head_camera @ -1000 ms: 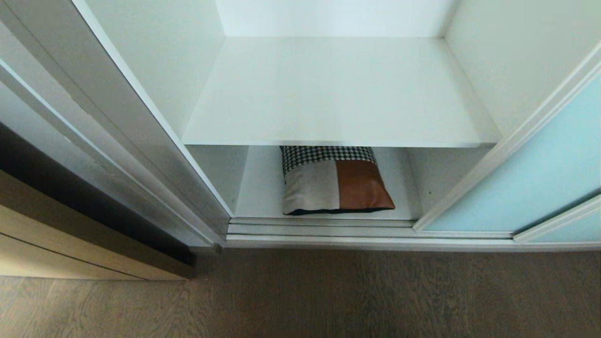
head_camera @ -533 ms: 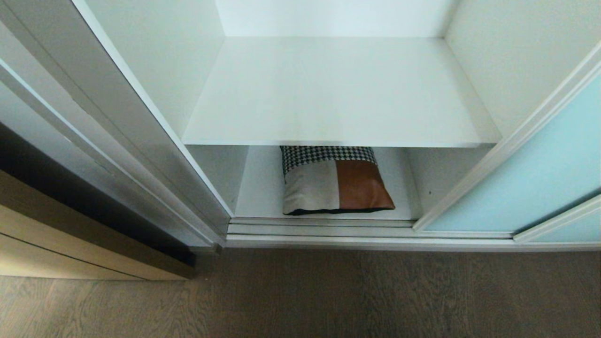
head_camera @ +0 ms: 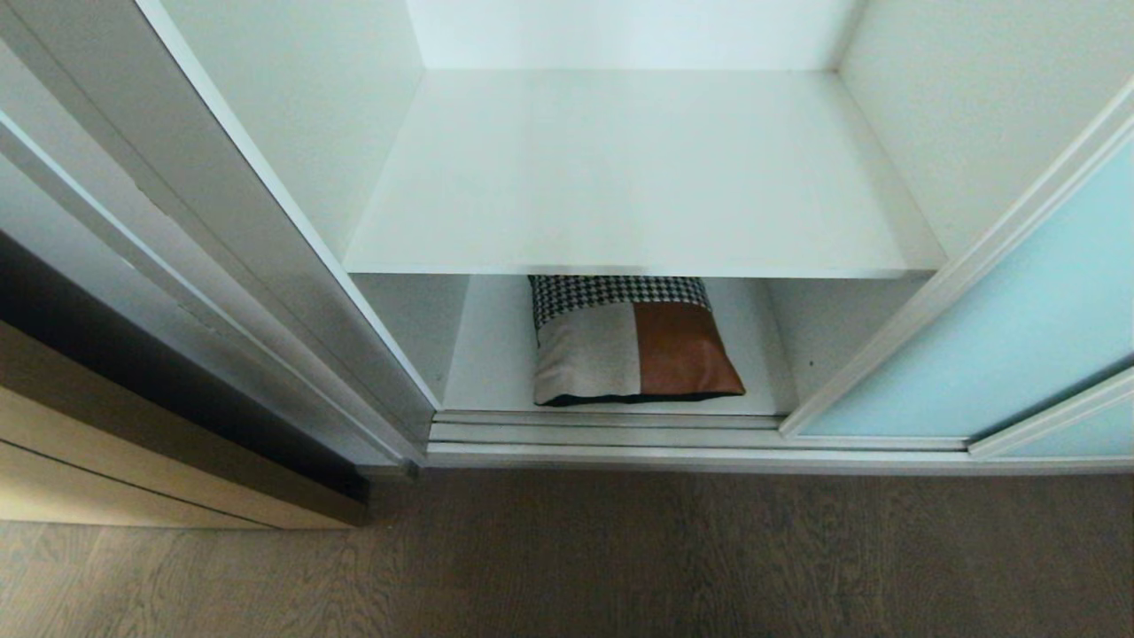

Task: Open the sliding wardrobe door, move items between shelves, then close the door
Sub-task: Open the door

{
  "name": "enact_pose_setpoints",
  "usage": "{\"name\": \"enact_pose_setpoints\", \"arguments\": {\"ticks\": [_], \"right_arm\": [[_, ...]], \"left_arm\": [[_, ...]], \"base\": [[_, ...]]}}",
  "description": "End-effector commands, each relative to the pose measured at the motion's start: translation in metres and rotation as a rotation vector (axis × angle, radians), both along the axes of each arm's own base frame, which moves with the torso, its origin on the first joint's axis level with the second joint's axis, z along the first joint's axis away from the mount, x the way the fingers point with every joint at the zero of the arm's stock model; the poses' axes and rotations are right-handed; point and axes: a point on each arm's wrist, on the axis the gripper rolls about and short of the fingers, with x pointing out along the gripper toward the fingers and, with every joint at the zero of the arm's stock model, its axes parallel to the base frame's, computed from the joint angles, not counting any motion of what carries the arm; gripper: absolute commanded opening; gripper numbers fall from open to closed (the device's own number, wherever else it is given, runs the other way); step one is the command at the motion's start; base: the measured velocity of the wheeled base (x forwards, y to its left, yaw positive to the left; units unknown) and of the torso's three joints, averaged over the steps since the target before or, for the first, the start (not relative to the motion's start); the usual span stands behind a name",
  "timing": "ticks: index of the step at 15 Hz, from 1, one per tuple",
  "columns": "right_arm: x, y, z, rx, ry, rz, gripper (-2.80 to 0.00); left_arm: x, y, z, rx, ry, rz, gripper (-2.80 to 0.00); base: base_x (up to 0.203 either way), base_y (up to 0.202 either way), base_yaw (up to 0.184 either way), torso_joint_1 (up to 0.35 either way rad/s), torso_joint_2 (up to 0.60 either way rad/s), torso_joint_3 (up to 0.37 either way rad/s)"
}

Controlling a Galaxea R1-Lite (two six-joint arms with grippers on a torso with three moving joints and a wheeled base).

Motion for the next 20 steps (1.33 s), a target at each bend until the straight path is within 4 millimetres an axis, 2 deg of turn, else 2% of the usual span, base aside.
{"name": "enact_pose_setpoints", "arguments": {"ticks": [1,20], "right_arm": [[0.0000,0.0000,-0.0001,0.000,0.000,0.000,-2.80],[0.0001,0.0000,-0.0001,-0.011,0.000,0.000,-2.80]], "left_arm": [[0.0002,0.0000,-0.0004,0.000,0.003,0.000,-2.80],[0.0002,0.0000,-0.0005,0.001,0.005,0.000,-2.80]], "base": [[0.000,0.000,0.000,0.000,0.00,0.000],[0.000,0.000,0.000,0.000,0.00,0.000]]}}
